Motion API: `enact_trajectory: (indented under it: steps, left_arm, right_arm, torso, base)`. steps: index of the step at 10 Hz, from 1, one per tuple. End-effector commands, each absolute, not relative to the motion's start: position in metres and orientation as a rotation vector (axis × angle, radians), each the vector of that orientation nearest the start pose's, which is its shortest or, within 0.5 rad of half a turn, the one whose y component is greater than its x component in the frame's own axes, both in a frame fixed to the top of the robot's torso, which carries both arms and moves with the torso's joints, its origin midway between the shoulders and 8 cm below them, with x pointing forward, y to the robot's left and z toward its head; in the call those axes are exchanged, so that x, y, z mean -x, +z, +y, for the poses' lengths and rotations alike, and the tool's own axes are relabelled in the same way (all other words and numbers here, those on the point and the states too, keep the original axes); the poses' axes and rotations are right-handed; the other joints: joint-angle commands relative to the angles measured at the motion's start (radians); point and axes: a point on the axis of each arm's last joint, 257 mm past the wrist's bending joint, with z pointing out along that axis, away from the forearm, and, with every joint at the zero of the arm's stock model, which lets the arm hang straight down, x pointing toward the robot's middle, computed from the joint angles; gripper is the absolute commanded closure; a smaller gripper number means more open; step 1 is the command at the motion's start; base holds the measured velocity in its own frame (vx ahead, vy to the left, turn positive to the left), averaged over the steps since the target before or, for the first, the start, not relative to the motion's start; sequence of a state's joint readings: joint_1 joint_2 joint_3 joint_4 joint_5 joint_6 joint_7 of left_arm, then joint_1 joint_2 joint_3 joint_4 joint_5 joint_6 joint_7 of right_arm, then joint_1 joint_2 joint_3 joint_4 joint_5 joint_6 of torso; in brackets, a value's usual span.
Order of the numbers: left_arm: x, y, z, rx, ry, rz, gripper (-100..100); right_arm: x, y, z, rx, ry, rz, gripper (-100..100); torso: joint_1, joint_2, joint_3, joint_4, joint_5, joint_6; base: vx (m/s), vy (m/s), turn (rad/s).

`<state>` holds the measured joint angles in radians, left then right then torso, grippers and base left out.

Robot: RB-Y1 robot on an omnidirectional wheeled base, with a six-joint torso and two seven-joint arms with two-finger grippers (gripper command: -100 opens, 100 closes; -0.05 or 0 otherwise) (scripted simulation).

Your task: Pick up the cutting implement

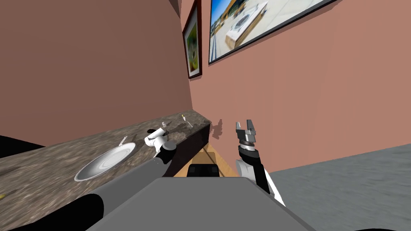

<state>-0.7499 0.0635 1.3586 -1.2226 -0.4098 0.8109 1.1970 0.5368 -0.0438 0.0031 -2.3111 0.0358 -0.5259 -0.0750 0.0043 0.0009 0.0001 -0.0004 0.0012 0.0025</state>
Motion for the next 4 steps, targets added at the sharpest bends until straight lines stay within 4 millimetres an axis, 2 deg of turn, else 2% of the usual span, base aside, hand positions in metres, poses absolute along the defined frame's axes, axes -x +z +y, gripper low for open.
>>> enact_trajectory:
  steps: [1, 3, 4]
  left_arm:
    - [-0.4787, -0.3296, 0.5683, 2.483, -1.014, -0.962, 100]
    - [-0.4792, -0.3297, 0.5675, 2.485, -1.014, -0.96, 100]
    - [-0.479, -0.3297, 0.5677, 2.484, -1.014, -0.964, 0]
  right_arm:
    - [-0.3323, 0.0307, -0.2704, -0.614, 1.349, 0.637, 0]
    - [-0.3323, 0.0307, -0.2704, -0.614, 1.349, 0.637, 0]
    - [-0.3323, 0.0307, -0.2704, -0.614, 1.349, 0.637, 0]
  torso:
    - [0.0, 0.0, 0.0, 0.0, 0.0, 0.0]
    - [0.001, -0.001, 0.0, 0.0, 0.0, -0.002]
    - [0.0, -0.002, -0.001, 0.0, 0.0, -0.002]
  base:
    - [-0.055, 0.028, -0.096]
    - [-0.017, 0.01, 0.006]
    - [0.0, 0.0, 0.0]
